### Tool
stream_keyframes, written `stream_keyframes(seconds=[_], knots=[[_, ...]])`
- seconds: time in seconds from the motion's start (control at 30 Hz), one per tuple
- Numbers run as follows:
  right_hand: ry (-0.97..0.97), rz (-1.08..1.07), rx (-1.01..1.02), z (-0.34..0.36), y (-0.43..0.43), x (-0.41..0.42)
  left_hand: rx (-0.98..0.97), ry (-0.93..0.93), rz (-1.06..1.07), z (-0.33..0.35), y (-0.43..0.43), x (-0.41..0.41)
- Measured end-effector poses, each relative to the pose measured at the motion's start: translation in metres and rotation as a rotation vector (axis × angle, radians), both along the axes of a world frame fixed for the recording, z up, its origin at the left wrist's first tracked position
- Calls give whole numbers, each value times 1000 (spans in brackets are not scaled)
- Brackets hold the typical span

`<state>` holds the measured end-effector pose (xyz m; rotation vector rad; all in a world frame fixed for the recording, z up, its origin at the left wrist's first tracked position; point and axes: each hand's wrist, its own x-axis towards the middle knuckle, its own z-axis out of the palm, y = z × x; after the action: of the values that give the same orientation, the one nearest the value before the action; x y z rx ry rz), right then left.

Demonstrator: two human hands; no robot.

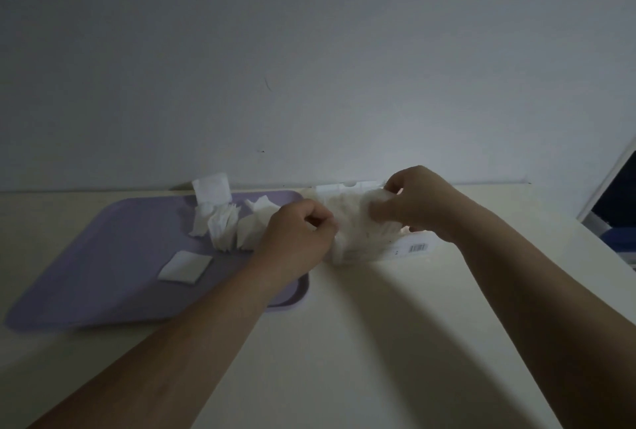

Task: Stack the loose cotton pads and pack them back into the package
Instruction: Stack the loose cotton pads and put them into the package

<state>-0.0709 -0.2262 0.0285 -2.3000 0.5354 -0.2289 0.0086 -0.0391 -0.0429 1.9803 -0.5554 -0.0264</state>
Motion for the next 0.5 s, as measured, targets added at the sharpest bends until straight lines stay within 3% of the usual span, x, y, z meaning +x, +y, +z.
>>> stream_keyframes(seconds=[0.13, 0.33, 0.4, 0.5], knots=[[136, 41, -175, -4, 9, 6, 26, -3, 2, 2, -3, -5], [268, -92, -580, -9, 23, 13, -2, -8, -21, -3, -4, -8], [300, -79, -590, -6, 27, 14, -5, -8, -35, -4, -4, -9], [360, 11, -435, -1, 29, 12, -7, 1, -42, -4, -4, -12]])
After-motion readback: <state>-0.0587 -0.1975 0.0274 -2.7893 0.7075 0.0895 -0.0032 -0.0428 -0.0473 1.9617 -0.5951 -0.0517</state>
